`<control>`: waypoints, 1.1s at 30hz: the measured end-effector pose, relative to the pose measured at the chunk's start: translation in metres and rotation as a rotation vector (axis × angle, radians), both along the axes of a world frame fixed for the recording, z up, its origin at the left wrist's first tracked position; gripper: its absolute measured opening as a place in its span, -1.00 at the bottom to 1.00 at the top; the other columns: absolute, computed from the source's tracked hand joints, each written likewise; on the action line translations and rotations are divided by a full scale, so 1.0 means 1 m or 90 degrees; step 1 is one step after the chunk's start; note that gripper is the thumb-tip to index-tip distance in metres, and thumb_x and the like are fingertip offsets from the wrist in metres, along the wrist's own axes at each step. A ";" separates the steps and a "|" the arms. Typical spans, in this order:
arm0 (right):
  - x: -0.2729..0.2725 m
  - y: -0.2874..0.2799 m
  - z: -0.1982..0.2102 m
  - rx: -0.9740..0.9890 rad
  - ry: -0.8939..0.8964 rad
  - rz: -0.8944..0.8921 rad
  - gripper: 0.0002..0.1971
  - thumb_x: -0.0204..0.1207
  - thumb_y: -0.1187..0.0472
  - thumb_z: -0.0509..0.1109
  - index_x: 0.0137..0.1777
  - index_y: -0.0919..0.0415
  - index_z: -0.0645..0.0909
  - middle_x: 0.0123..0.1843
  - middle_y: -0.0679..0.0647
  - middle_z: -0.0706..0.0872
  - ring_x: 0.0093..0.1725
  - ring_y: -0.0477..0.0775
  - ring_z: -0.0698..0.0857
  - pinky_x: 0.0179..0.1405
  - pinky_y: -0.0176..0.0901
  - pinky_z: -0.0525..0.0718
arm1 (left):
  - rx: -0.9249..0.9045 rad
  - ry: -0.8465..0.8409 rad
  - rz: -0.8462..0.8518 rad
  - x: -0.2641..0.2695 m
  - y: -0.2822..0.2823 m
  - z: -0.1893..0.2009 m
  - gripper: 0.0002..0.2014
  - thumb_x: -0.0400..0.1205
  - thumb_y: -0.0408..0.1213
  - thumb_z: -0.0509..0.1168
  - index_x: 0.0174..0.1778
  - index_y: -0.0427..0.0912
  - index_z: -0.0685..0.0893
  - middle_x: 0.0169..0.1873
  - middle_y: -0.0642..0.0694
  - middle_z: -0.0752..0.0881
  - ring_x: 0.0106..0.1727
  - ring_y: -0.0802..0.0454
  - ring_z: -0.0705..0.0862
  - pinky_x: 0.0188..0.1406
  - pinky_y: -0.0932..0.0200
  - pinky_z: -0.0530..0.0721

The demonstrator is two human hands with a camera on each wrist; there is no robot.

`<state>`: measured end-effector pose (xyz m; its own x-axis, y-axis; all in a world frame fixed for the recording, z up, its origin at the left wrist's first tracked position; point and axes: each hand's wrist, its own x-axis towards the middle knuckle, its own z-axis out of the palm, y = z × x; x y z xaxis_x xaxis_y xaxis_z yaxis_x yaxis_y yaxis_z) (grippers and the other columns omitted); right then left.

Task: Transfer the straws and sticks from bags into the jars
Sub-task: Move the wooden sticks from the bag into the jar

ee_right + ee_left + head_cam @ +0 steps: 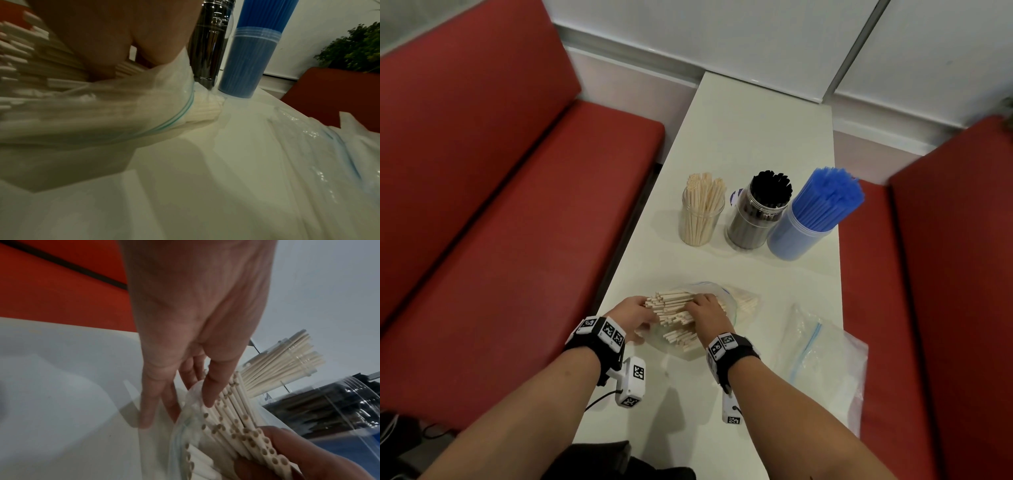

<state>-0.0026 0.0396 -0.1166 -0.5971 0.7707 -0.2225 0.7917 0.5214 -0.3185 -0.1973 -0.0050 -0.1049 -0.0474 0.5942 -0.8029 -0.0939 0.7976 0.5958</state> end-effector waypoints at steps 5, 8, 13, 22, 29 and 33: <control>0.012 0.003 0.006 -0.022 0.094 0.001 -0.68 0.66 0.32 0.30 0.37 0.25 0.67 0.40 0.22 0.68 0.49 0.19 0.51 0.53 -0.10 0.33 | 0.050 -0.010 0.096 0.001 0.003 0.004 -0.52 0.57 -0.77 0.16 0.36 -0.33 0.60 -0.04 -0.36 0.66 -0.14 -0.19 0.62 -0.24 0.01 0.61; 0.019 -0.001 0.007 -0.012 0.130 -0.001 -0.71 0.61 0.39 0.34 0.28 0.36 0.73 0.29 0.32 0.74 0.39 0.31 0.62 0.45 0.01 0.45 | 0.062 0.010 0.134 0.004 0.006 0.001 -0.50 0.56 -0.82 0.16 0.39 -0.42 0.59 -0.01 -0.38 0.63 -0.04 -0.19 0.60 -0.17 0.01 0.57; 0.015 0.001 0.009 -0.043 0.074 0.000 -0.67 0.67 0.33 0.31 0.39 0.21 0.70 0.41 0.23 0.67 0.48 0.21 0.53 0.43 -0.10 0.37 | 0.065 0.014 0.127 0.006 0.007 0.002 -0.48 0.54 -0.86 0.16 0.38 -0.44 0.59 0.00 -0.37 0.65 -0.10 -0.18 0.63 -0.19 0.08 0.62; 0.012 0.006 0.023 -0.088 0.068 -0.014 -0.61 0.71 0.32 0.26 0.51 0.19 0.61 0.52 0.22 0.60 0.54 0.18 0.51 0.52 -0.19 0.25 | 0.069 0.023 0.121 0.002 0.010 -0.001 -0.51 0.56 -0.85 0.19 0.37 -0.43 0.59 0.03 -0.39 0.66 0.07 -0.22 0.63 0.04 -0.08 0.67; 0.005 0.009 0.045 -0.120 0.129 -0.093 -0.58 0.65 0.49 0.13 0.45 0.25 0.55 0.40 0.22 0.58 0.37 0.22 0.53 0.33 -0.03 0.48 | 0.066 0.105 0.092 0.001 0.011 -0.007 -0.56 0.53 -0.76 0.26 0.29 -0.36 0.67 0.00 -0.40 0.71 0.01 -0.21 0.66 0.18 -0.21 0.67; -0.001 0.015 0.060 -0.130 0.232 -0.149 -0.54 0.63 0.54 0.15 0.49 0.27 0.51 0.33 0.12 0.58 0.30 0.11 0.54 0.36 -0.08 0.48 | 0.066 0.102 0.080 -0.003 0.013 -0.005 -0.57 0.55 -0.71 0.28 0.31 -0.31 0.62 0.02 -0.45 0.71 0.00 -0.23 0.66 0.28 -0.34 0.66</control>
